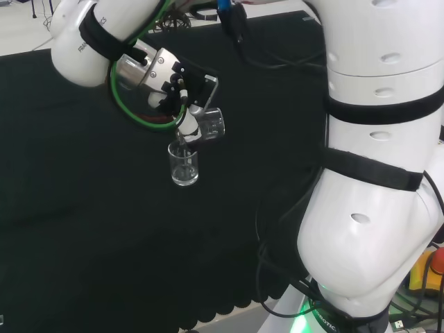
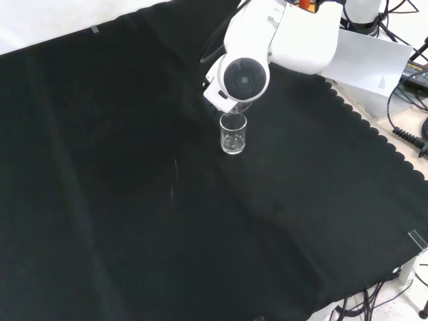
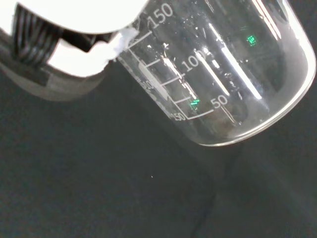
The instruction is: Pour the water from the handheld beaker into the one on the table.
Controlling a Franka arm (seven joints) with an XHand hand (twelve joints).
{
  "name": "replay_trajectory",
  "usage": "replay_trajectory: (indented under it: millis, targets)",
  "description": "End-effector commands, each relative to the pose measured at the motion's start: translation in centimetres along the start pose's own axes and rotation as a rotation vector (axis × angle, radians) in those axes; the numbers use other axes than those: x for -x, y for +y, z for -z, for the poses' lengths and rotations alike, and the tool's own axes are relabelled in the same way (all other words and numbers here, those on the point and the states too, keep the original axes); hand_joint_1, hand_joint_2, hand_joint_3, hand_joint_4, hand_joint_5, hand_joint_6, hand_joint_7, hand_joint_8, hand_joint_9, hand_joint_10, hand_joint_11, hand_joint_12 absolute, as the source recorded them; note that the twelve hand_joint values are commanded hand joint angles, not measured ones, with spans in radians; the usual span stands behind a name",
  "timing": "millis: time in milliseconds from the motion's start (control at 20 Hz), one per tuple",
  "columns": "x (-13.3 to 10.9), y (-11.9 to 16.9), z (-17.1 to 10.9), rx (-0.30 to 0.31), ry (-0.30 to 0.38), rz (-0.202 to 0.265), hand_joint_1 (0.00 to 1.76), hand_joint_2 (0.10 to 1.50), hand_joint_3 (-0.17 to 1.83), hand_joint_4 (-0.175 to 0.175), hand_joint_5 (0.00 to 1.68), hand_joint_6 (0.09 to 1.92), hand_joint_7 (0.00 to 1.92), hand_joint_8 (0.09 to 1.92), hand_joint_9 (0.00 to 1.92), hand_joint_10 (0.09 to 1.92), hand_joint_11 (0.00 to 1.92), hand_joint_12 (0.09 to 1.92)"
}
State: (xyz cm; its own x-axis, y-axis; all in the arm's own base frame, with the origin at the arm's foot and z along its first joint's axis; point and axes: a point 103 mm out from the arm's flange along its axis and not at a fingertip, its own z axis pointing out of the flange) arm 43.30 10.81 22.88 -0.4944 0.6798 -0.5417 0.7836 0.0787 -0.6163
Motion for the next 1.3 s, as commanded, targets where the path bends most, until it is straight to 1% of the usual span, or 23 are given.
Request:
replay_trajectory:
  millis: [50,200,350,500,800,900,1000,1100,1200,1300]
  targets:
    - [0.5,-0.1,-0.5,0.039,0.063,0.017,1.17,0.62,0.75,0.008,1.25,0.75,1.55,0.58,1.69,0.19,1.42,0.67]
    - [1.3,0.0,-1.1,0.057,0.072,0.033,1.16,0.62,0.75,0.008,1.25,0.75,1.54,0.59,1.69,0.19,1.42,0.67]
    - [2.1,0.1,-1.6,0.089,0.113,0.042,1.17,0.62,0.75,0.008,1.25,0.75,1.54,0.59,1.69,0.19,1.42,0.67]
    - [2.7,0.2,-2.1,0.148,0.176,0.057,1.16,0.62,0.75,0.008,1.25,0.75,1.54,0.59,1.69,0.19,1.42,0.67]
    - [4.2,0.2,-3.0,0.259,0.269,0.09,1.16,0.63,0.75,0.007,1.25,0.76,1.54,0.59,1.68,0.19,1.41,0.67]
    - [4.8,0.4,-3.3,0.283,0.307,0.1,1.16,0.63,0.74,0.007,1.25,0.76,1.53,0.61,1.67,0.21,1.41,0.67]
    - [5.2,0.6,-3.7,0.31,0.35,0.137,1.16,0.63,0.74,0.008,1.24,0.77,1.52,0.62,1.66,0.24,1.41,0.68]
    - [5.5,0.7,-3.9,0.34,0.368,0.152,1.16,0.63,0.74,0.008,1.24,0.77,1.52,0.63,1.65,0.25,1.41,0.68]
    - [5.9,0.9,-4.0,0.365,0.41,0.181,1.16,0.63,0.74,0.007,1.24,0.77,1.52,0.63,1.65,0.25,1.4,0.68]
    - [6.2,1.1,-4.1,0.398,0.43,0.178,1.16,0.63,0.74,0.006,1.24,0.77,1.52,0.63,1.65,0.25,1.4,0.68]
